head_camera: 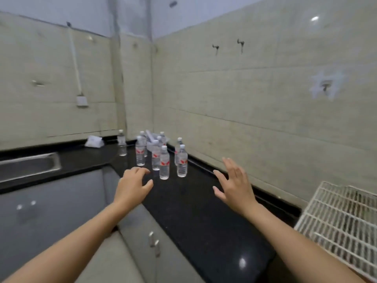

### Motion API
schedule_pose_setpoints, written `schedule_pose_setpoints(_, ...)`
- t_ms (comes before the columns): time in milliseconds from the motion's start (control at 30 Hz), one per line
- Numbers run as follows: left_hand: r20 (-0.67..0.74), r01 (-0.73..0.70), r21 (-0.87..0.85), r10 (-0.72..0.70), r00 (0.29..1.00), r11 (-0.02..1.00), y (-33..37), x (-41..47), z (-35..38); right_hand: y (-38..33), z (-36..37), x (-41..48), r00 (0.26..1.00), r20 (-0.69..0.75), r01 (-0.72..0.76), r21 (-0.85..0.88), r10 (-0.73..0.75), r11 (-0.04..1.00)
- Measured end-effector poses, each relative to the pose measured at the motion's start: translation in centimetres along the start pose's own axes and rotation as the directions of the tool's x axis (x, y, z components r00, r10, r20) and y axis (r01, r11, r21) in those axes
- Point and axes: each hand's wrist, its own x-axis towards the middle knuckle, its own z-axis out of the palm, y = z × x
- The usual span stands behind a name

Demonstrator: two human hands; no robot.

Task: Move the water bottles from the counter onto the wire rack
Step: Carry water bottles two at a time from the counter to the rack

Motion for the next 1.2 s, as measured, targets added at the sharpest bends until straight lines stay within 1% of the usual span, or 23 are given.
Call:
schedule_pose_setpoints(100, -0.059, 0.148, 0.087, -0.143, 0.988, 0.985, -7.2, -2.3, -4.8, -7.4, 1.7, 4.3, 0.993, -0.032, 0.112, 0.096, -0.11, 0.989)
schedule_pose_setpoints(200, -0.143, 0.291, 0.134, -0.272, 0.952, 0.947, -13.1, -4.4, -9.2, -13.8, 2.9, 8.2, 0.977, -0.085, 0.207, 0.193, -0.194, 0.959)
schedule_pose_setpoints(300, -0.204, 0.417, 0.145, -0.385, 0.9, 0.897, -17.3, -6.3, -12.1, -19.0, 4.2, 11.0, 0.95, -0.139, 0.306, 0.243, -0.28, 0.921)
schedule_pose_setpoints(400, -0.239, 0.484, 0.171, -0.441, 0.865, 0.858, -20.2, -7.0, -13.5, -22.9, 6.1, 13.1, 0.919, -0.183, 0.39, 0.285, -0.35, 0.875)
schedule_pose_setpoints(500, -0.262, 0.506, 0.179, -0.455, 0.851, 0.844, -22.7, -5.6, -14.4, -25.3, 8.6, 15.2, 0.905, -0.193, 0.423, 0.317, -0.379, 0.849)
schedule_pose_setpoints(567, -0.277, 0.508, 0.174, -0.453, 0.847, 0.844, -24.1, -3.9, -14.5, -26.1, 10.7, 16.9, 0.906, -0.189, 0.422, 0.314, -0.38, 0.85)
schedule_pose_setpoints(733, -0.278, 0.489, 0.189, -0.431, 0.858, 0.851, -27.4, 2.1, -13.5, -27.5, 17.0, 21.2, 0.938, -0.091, 0.344, 0.342, -0.333, 0.875)
schedule_pose_setpoints(867, -0.283, 0.467, 0.204, -0.405, 0.869, 0.86, -30.5, 8.6, -13.9, -27.9, 22.3, 25.8, 0.896, -0.086, 0.439, 0.316, -0.435, 0.841)
schedule_pose_setpoints(933, -0.316, 0.464, 0.181, -0.395, 0.863, 0.867, -32.1, 12.0, -14.4, -28.1, 24.4, 29.1, 0.892, -0.076, 0.447, 0.299, -0.445, 0.843)
schedule_pose_setpoints(1000, -0.332, 0.461, 0.142, -0.397, 0.856, 0.876, -33.5, 14.6, -14.3, -28.5, 26.2, 32.3, 0.909, -0.021, 0.403, 0.291, -0.416, 0.867)
schedule_pose_setpoints(1067, -0.307, 0.461, 0.132, -0.406, 0.861, 0.878, -35.1, 16.1, -13.5, -29.4, 27.8, 34.4, 0.917, 0.052, 0.364, 0.295, -0.396, 0.883)
schedule_pose_setpoints(1133, -0.278, 0.467, 0.142, -0.418, 0.865, 0.873, -37.0, 17.2, -12.6, -30.5, 29.8, 35.8, 0.901, 0.089, 0.385, 0.281, -0.424, 0.879)
schedule_pose_setpoints(1200, -0.278, 0.482, 0.131, -0.434, 0.857, 0.867, -39.2, 18.5, -12.0, -31.4, 31.9, 37.1, 0.86, 0.086, 0.471, 0.25, -0.504, 0.846)
